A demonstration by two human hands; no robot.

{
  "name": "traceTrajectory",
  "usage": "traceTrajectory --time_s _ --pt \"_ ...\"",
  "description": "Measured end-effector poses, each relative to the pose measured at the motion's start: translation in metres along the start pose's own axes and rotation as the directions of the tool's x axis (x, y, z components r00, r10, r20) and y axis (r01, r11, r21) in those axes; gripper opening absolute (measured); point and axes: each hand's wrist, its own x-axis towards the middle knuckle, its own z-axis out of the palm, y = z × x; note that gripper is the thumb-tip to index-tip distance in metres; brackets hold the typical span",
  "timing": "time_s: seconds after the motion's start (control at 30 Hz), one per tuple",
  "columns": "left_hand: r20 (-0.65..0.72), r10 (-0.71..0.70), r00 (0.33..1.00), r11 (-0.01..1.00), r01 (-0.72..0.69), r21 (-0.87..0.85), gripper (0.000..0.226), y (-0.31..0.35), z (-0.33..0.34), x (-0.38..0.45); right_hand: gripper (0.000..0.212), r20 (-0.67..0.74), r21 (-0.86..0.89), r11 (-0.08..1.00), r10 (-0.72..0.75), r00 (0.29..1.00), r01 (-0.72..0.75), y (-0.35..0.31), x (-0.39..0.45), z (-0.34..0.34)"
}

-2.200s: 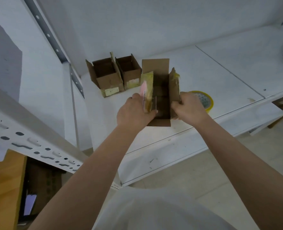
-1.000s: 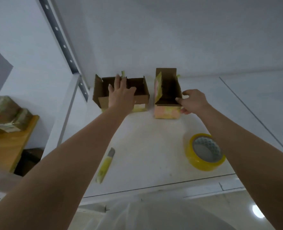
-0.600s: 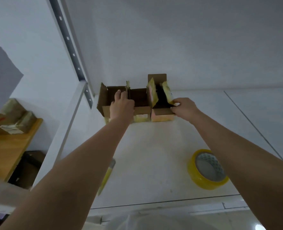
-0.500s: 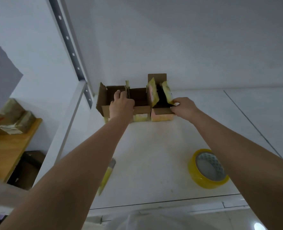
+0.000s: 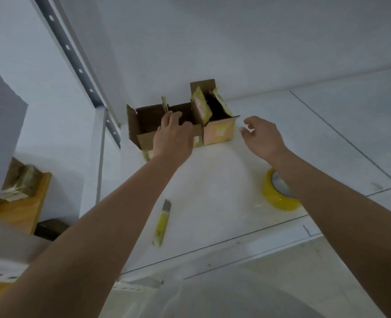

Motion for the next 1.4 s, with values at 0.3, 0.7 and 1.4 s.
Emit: traceTrajectory --time_s 0.3,0.7,1.4 --pt "0.022 0.357 0.934 0.924 -0.349 -0.156 0.035 0.089 0.008 -0.038 0.028 -0.178 -0.107 0.967 0.209 0.962 -0.23 0.035 -0.106 -0.059" --pt "-0.003 0.508 0.862 0.836 -0.493 -0.242 0.035 0.205 0.024 -0.065 0.025 -0.212 -0.188 0.923 0.296 0.931 -0.336 0.12 -0.174 -0.135" --pt "-0.005 0.702 0.712 0.687 -0.68 -0.257 0.037 0.547 0.074 -0.042 0.026 -0.34 -0.21 0.866 0.37 0.865 -0.453 0.371 -0.222 -0.322"
